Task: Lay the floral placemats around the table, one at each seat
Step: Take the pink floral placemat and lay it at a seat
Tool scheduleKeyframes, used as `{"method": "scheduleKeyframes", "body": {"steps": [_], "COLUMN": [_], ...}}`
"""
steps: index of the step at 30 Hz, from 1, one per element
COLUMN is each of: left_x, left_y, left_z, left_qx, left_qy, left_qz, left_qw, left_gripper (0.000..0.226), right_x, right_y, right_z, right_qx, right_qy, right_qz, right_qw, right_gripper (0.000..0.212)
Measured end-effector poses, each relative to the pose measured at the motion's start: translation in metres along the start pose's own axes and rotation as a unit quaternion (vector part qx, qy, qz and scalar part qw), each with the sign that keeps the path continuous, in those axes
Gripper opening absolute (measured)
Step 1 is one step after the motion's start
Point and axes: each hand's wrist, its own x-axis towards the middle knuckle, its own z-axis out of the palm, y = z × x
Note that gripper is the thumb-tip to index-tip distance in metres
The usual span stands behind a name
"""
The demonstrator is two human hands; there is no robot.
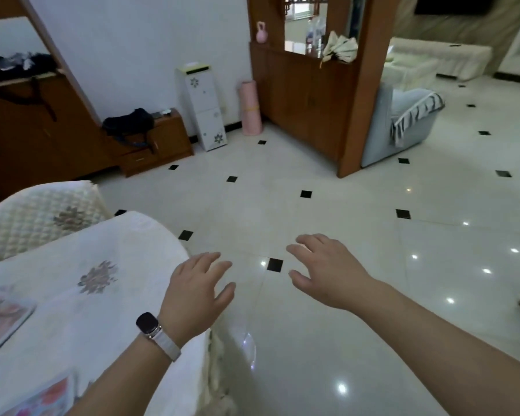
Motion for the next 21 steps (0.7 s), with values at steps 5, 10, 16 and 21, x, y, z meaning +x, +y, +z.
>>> {"method": "scheduleKeyframes", "body": {"steps": [5, 10, 16, 21], "left_x": [0.052, 0.118, 0.222, 0.310], "left_y": [0.000, -0.032, -0.078, -0.111], "left_z": [0.032, 0.073, 0.103, 0.108], "left_qx": [-0.019, -0.030, -0.081, -0.095], "left_qy": [-0.001, -0.005, -0.013, 0.009], "left_qz": [0.007, -0.015, -0.065, -0.047], "left_qw": [1.000, 0.999, 0.994, 0.994], "left_gripper": [0.042, 0.041, 0.036, 0.038], "right_x": [0.036, 0.104, 0.219, 0.315], "right_y": [0.034, 0.070, 0.103, 0.123], "right_z": [0.010, 0.032, 0.039, 0.021], "right_qx": [-0.020, -0.035, -0.062, -0.081], "right_qy": [-0.038, -0.080, -0.125, -0.100], "right_qz": [-0.004, -0.008, -0.035, -0.047], "right_qw": [0.999, 0.996, 0.990, 0.991], "right_gripper": [0.043, 0.052, 0.054, 0.051]}}
